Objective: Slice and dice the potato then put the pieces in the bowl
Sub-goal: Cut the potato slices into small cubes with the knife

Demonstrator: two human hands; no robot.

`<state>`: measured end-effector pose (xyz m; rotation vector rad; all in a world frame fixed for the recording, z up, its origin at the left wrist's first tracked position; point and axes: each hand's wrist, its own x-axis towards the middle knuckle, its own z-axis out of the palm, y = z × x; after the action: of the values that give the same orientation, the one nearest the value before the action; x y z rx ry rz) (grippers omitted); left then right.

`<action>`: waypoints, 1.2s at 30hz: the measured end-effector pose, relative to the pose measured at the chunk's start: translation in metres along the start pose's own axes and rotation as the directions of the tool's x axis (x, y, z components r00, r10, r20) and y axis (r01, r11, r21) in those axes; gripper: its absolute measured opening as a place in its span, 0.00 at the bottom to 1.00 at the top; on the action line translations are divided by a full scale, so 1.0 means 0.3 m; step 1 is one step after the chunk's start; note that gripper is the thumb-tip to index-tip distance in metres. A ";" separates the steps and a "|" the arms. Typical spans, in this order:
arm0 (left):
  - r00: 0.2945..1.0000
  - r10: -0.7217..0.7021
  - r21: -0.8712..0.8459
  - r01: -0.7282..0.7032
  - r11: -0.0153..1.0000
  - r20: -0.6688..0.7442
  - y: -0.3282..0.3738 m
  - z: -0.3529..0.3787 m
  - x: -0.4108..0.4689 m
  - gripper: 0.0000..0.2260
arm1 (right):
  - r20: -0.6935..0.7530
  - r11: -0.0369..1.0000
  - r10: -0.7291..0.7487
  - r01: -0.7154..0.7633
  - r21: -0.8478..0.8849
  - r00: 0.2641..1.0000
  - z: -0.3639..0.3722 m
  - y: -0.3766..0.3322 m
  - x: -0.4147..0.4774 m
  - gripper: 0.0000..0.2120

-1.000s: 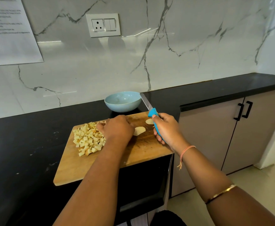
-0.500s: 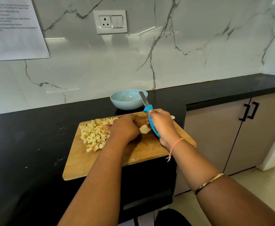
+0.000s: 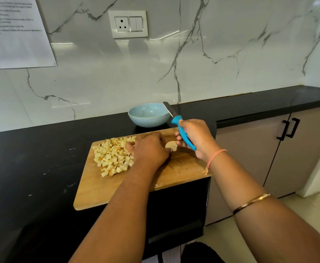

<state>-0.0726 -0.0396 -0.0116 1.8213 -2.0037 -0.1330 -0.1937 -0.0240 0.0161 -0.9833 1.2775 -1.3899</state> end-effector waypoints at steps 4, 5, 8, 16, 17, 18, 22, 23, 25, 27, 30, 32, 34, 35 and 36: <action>0.985 0.139 -0.011 -0.139 0.990 0.102 -0.010 0.012 0.017 0.21 | -0.026 0.999 -0.005 0.004 -0.045 1.000 -0.032 0.009 -0.031 0.09; 0.981 0.158 -0.029 -0.155 0.987 0.111 -0.013 0.015 0.023 0.22 | -0.022 0.999 -0.001 0.000 -0.050 1.000 -0.034 0.014 -0.039 0.08; 0.980 0.181 -0.069 -0.176 0.982 0.080 -0.022 0.027 0.039 0.23 | -0.017 0.995 -0.002 0.001 -0.103 1.000 -0.038 0.038 -0.051 0.09; 0.981 0.192 -0.027 -0.192 0.981 -0.019 -0.019 0.040 0.045 0.22 | -0.064 0.854 -0.115 0.066 -0.516 0.991 -0.045 0.078 -0.053 0.14; 0.982 0.186 -0.013 -0.187 0.982 -0.025 -0.016 0.039 0.044 0.22 | -0.062 0.800 -0.141 0.077 -0.595 0.988 -0.051 0.083 -0.052 0.13; 0.983 0.180 -0.003 -0.180 0.984 -0.025 -0.014 0.038 0.043 0.22 | -0.060 0.745 -0.158 0.079 -0.663 0.986 -0.058 0.085 -0.054 0.12; 0.982 0.188 0.006 -0.189 0.982 0.006 -0.012 0.049 0.052 0.24 | -0.041 0.595 -0.148 0.056 -0.802 0.988 -0.084 0.088 -0.077 0.13; 0.980 0.197 0.006 -0.197 0.980 0.021 -0.012 0.054 0.057 0.24 | -0.036 0.573 -0.142 0.052 -0.818 0.989 -0.086 0.085 -0.082 0.13; 0.978 0.202 0.003 -0.202 0.979 0.046 -0.014 0.061 0.065 0.24 | -0.022 0.548 -0.127 0.052 -0.835 0.992 -0.083 0.077 -0.092 0.13; 0.981 0.188 0.014 -0.189 0.982 0.042 -0.010 0.061 0.067 0.24 | -0.002 0.542 -0.114 0.061 -0.838 0.993 -0.078 0.071 -0.098 0.13; 0.987 0.163 0.075 -0.163 0.984 -0.001 0.005 0.058 0.055 0.22 | 0.024 0.555 -0.090 0.070 -0.829 0.996 -0.066 0.066 -0.103 0.14; 0.991 0.130 0.101 -0.127 0.987 -0.028 0.012 0.056 0.047 0.23 | 0.037 0.560 -0.069 0.069 -0.826 0.997 -0.060 0.063 -0.107 0.15; 0.995 0.093 0.067 -0.091 0.994 -0.031 0.008 0.051 0.042 0.24 | 0.056 0.561 -0.053 0.077 -0.824 0.997 -0.059 0.057 -0.112 0.15; 0.997 0.080 0.038 -0.079 0.996 -0.023 0.004 0.048 0.041 0.25 | 0.067 0.560 -0.047 0.082 -0.825 0.997 -0.060 0.054 -0.115 0.15; 0.998 0.069 0.017 -0.069 0.997 -0.015 0.000 0.045 0.041 0.25 | 0.077 0.560 -0.040 0.087 -0.824 0.996 -0.062 0.051 -0.117 0.15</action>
<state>-0.0782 -0.0543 -0.0207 1.7558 -2.0600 -0.0814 -0.2027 0.0146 0.0002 -1.6945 1.9343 -0.7313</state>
